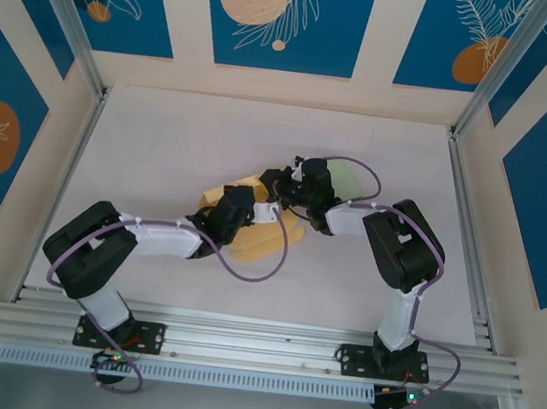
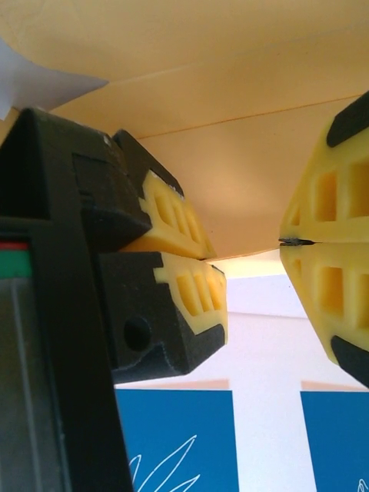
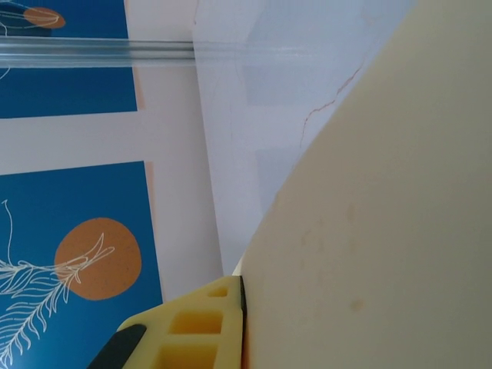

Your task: Fold the paper box

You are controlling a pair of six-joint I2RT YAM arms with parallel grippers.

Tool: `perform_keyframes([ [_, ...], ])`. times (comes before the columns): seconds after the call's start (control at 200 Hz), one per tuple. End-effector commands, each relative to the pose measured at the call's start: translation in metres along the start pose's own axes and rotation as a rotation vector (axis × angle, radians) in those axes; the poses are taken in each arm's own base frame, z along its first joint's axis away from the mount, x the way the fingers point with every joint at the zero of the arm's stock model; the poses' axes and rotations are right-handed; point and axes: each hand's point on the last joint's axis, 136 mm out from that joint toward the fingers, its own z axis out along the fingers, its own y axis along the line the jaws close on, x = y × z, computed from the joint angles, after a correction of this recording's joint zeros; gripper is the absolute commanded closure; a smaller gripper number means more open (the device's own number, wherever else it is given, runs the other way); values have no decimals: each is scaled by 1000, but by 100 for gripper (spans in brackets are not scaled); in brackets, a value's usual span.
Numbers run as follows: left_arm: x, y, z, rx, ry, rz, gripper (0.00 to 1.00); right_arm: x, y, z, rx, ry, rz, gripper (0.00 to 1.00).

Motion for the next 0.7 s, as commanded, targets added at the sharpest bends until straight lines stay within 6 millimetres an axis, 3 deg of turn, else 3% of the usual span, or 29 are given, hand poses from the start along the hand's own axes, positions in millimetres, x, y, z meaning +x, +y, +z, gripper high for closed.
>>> perform_keyframes([
  [0.0,15,3,11,-5,27,3,100,30,-21,-7,78,99,40,88],
  [0.165,19,6,15,11,20,7,100,33,-28,-21,126,92,37,87],
  [0.39,19,6,5,41,-33,0,100,37,-33,-44,195,80,-8,56],
  [0.585,19,4,0,44,-55,0,100,25,-30,-82,250,4,-67,55],
  [0.695,21,1,0,49,-48,-1,100,16,-14,-104,311,-32,-171,51],
])
